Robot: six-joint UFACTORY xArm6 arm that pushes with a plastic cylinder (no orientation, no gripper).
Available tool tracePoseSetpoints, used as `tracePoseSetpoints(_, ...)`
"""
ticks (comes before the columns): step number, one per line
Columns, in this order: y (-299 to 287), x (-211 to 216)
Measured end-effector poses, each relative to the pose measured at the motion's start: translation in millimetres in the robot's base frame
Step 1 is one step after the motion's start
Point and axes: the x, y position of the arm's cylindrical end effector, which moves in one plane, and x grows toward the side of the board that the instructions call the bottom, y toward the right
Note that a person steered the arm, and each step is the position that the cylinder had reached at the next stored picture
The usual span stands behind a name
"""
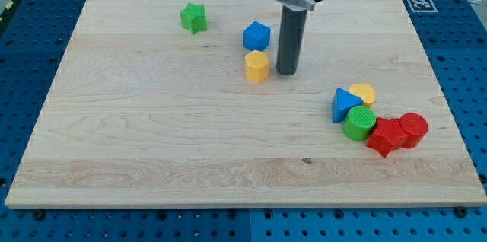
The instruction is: Move your arm closer to the yellow hexagon
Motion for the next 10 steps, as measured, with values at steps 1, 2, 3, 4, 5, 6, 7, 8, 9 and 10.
tracePoseSetpoints(1, 41.7, -5.6)
tracePoseSetpoints(2, 102.1, 1.1)
tracePoseSetpoints(3, 128.4, 29.6)
tracePoseSetpoints(4, 128.0, 67.1)
tracePoseSetpoints(5, 128.0, 71.6)
tracePoseSetpoints(6, 126.7, 41.8)
tracePoseSetpoints(7, 109.9, 20.9)
tracePoseSetpoints(8, 62.5, 35.2)
tracePoseSetpoints(9, 18.6, 62.8)
tracePoseSetpoints(10, -19.4, 70.1)
